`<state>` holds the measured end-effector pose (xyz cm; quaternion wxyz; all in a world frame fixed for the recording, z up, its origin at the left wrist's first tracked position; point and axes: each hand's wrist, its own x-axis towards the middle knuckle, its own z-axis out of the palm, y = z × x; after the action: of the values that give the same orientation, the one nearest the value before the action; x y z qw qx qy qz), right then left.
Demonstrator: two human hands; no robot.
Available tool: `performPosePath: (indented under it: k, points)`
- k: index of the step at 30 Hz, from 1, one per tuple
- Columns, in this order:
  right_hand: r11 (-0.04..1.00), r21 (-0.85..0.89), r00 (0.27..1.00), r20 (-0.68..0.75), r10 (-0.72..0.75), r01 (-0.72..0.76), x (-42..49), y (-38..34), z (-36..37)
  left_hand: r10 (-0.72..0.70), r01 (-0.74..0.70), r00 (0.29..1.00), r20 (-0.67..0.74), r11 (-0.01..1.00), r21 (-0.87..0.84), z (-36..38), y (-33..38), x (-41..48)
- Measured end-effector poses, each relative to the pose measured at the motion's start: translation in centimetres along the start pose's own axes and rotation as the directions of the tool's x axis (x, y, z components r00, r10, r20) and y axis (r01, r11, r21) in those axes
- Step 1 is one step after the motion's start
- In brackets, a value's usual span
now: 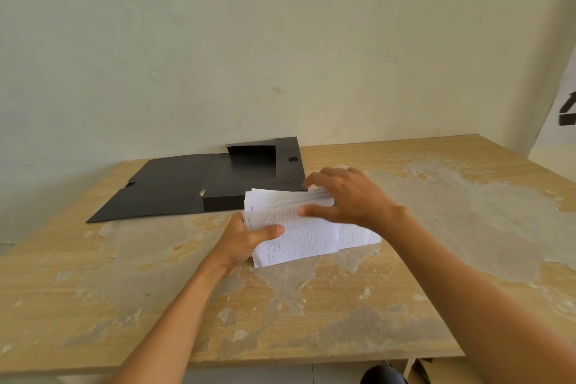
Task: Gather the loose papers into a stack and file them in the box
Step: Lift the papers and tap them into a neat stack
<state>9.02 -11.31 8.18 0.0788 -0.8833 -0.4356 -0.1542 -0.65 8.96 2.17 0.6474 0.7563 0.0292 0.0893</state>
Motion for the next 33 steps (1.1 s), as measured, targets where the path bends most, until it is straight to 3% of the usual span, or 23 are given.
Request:
performPosePath:
  k: [3,4,6,8,13,24,28,31,33]
  points:
    - [0.923,0.353,0.929,-0.268,0.255,-0.151,-1.3,1.8,0.0,0.008,-0.007,1.0,-0.006,1.0,0.016,0.1,-0.2,0.1]
    - [0.808,0.561,0.87,-0.294,0.397,-0.179,-1.9,2.2,0.1,0.012,-0.012,1.0,-0.004,1.0,0.017,0.1,-0.1,0.1]
    - [0.48,0.857,0.792,-0.158,0.59,-0.187,-2.8,2.5,0.9,0.024,-0.024,1.0,0.007,0.999,0.029,0.3,0.0,0.0]
    - [0.315,0.918,0.81,0.012,0.586,-0.241,-3.3,2.2,1.8,0.04,-0.041,0.999,0.016,0.998,0.041,0.4,0.1,0.0]
    - [0.115,0.974,0.756,0.074,0.65,-0.194,-3.6,1.1,2.6,0.083,-0.084,0.996,0.027,0.996,0.032,1.0,0.3,-0.4]
    - [0.019,0.986,0.83,0.128,0.542,-0.164,-4.0,-0.3,4.5,0.154,-0.154,0.988,0.026,0.988,0.005,2.7,0.3,-0.7]
    - [0.151,0.978,0.87,0.052,0.49,-0.144,-3.9,-0.8,4.1,0.196,-0.196,0.981,0.0,0.98,-0.018,3.3,0.4,-0.8]
    - [0.214,0.966,0.891,0.032,0.454,-0.144,-4.1,0.0,4.1,0.232,-0.237,0.956,-0.179,0.972,-0.005,3.1,0.6,-0.9]
    - [0.317,0.939,0.92,-0.005,0.393,-0.131,-4.4,0.9,4.1,0.306,-0.301,0.917,-0.257,0.952,0.06,2.5,0.5,-0.8]
